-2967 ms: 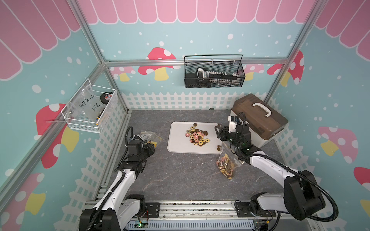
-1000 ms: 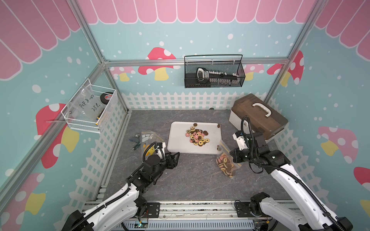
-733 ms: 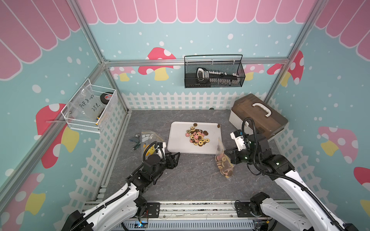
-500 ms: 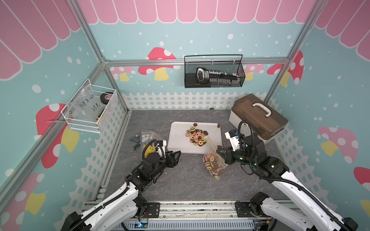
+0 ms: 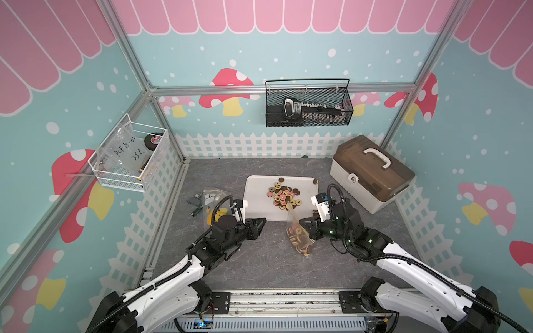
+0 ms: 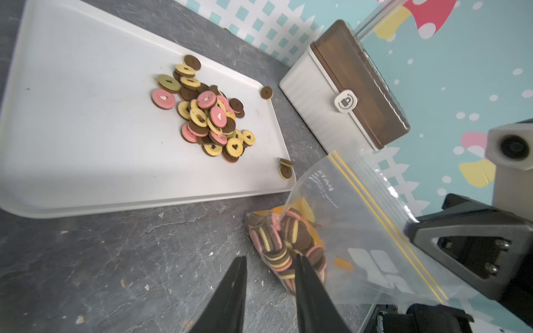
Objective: Pour cookies out of the ziploc bag
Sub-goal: Move the ziploc bag to the center of the board.
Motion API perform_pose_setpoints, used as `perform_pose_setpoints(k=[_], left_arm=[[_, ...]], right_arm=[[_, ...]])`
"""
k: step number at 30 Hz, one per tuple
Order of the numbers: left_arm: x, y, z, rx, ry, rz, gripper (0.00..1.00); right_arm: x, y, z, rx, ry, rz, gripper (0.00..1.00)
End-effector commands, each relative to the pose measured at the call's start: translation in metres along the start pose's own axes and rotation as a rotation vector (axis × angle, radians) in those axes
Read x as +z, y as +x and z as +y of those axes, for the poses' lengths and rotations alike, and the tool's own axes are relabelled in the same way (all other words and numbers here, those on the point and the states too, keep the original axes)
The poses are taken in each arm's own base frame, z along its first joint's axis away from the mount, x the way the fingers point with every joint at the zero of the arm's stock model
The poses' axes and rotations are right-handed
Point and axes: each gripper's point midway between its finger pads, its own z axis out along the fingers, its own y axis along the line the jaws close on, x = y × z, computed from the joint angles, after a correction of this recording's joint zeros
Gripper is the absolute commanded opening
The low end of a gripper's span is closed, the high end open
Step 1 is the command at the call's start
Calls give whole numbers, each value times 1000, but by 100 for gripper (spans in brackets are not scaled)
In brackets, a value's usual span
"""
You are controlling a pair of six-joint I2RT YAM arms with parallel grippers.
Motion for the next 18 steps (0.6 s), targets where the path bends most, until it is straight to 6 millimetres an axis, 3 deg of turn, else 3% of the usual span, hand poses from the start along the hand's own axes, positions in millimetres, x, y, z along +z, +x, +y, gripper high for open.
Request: perform_pose_setpoints(k=[1, 6, 10, 18], left_arm=[[10, -6, -29, -9, 76, -11, 28], [34, 10, -58, 5, 139, 37, 29], [44, 14, -72, 27, 154, 61, 29], [-1, -16, -58, 59, 44, -81, 26]], right_arm=[[1, -6, 5, 2, -12, -50, 0], [-1, -2, 6, -4, -17, -36, 0], [-3, -12, 22, -9, -59, -68, 0], [0, -37, 53, -30, -73, -160, 0]])
